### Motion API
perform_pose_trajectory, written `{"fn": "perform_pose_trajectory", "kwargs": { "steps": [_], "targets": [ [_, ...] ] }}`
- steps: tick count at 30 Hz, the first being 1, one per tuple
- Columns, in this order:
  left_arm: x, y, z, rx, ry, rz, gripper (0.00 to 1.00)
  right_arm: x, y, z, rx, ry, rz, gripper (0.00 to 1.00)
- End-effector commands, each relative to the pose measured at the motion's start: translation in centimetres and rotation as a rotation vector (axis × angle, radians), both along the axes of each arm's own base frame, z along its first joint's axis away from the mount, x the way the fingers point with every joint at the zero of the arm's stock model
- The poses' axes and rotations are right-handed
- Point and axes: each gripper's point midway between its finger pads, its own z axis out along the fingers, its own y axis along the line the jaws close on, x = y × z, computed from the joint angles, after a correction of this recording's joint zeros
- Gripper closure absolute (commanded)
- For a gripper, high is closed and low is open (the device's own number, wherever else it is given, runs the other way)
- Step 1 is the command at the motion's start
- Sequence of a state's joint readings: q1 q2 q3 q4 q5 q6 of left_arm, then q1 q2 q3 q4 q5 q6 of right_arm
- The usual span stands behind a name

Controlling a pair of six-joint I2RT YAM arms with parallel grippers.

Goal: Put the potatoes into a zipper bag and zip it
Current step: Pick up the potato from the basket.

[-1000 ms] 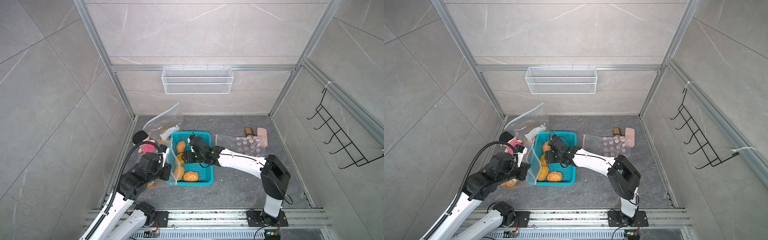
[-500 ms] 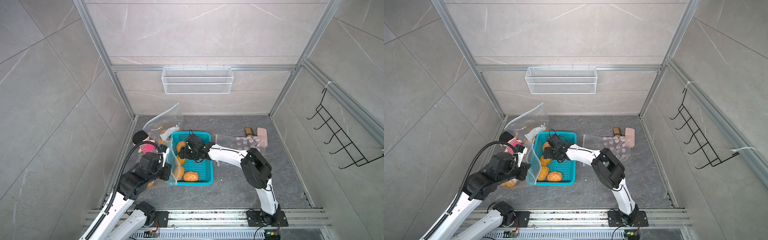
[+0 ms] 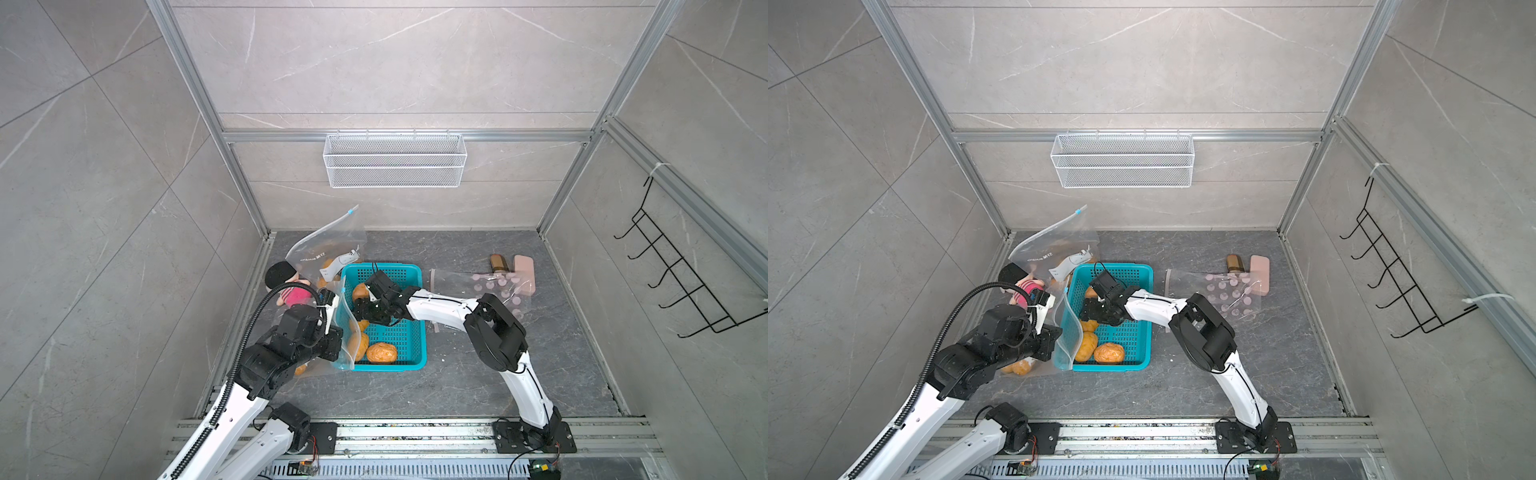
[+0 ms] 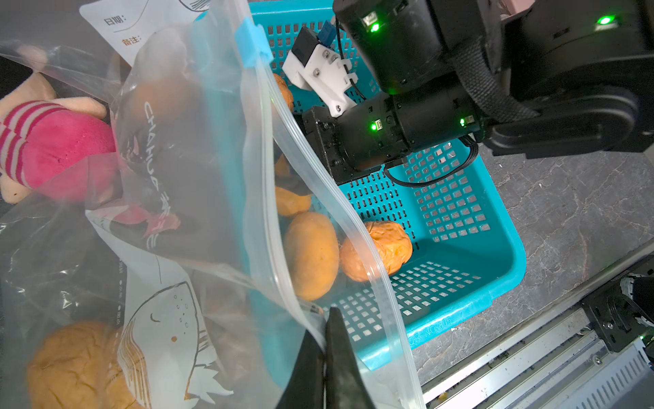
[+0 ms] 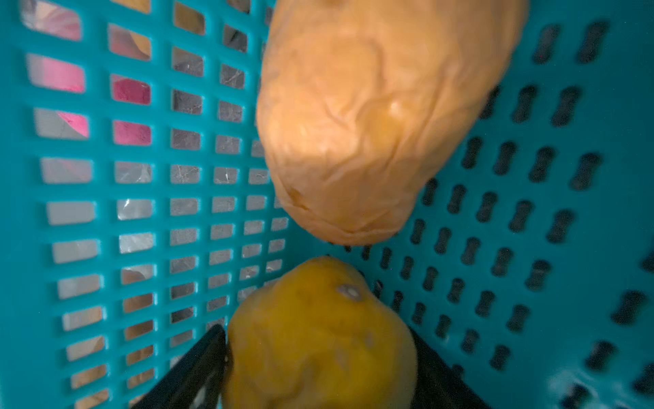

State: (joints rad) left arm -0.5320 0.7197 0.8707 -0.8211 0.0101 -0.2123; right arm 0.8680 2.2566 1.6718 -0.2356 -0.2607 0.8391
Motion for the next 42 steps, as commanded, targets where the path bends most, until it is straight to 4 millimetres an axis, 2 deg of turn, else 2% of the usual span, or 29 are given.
{"fn": "perform_pose_trajectory", "kwargs": {
  "steps": [1, 4, 8, 13, 22, 25, 27, 34, 42],
  "targets": [
    [0.4, -0.2, 0.4, -0.004, -0.03, -0.014, 1.0, -1.0, 0.4, -1.5, -0.007, 0.054, 0.028, 0.28],
    [0.4, -0.2, 0.4, -0.003, -0.029, -0.014, 1.0, -1.0, 0.5, -1.2, -0.001, 0.044, 0.036, 0.34],
    [0.4, -0.2, 0.3, -0.003, -0.028, -0.014, 1.0, -0.8, 0.3, 1.0, 0.025, -0.01, 0.043, 0.42],
    [0.4, -0.2, 0.4, -0.003, -0.029, -0.014, 1.0, -0.8, -1.2, 5.9, 0.055, -0.143, 0.041, 0.45],
    [0.4, -0.3, 0.3, -0.001, -0.028, -0.018, 1.0, -2.3, -6.3, 16.0, 0.162, -0.43, -0.004, 0.48],
    [0.4, -0.2, 0.3, 0.0, -0.029, -0.014, 1.0, -3.4, -6.9, 19.2, 0.269, -0.502, -0.011, 0.48],
    [0.4, -0.2, 0.4, -0.001, -0.029, -0.016, 1.0, -4.3, -6.7, 20.4, 0.336, -0.525, 0.004, 0.48],
    [0.4, -0.2, 0.4, -0.001, -0.031, -0.015, 1.0, -7.8, -3.6, 21.8, 0.446, -0.542, 0.131, 0.48],
    [0.4, -0.2, 0.3, 0.0, -0.03, -0.016, 1.0, -9.5, -2.3, 21.2, 0.461, -0.521, 0.212, 0.46]
  ]
}}
